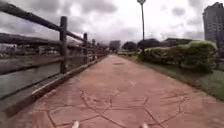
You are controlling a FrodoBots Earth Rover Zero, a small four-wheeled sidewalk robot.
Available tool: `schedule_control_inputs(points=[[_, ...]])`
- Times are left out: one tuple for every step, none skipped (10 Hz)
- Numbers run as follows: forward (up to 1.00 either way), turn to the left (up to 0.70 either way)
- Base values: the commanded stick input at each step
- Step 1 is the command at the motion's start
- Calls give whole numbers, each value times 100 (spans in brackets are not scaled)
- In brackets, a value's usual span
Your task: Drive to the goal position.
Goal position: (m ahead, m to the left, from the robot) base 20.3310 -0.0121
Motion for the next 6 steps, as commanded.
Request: schedule_control_inputs(points=[[100, 0], [100, 0], [100, 0], [100, 0], [100, 0], [100, 0]])
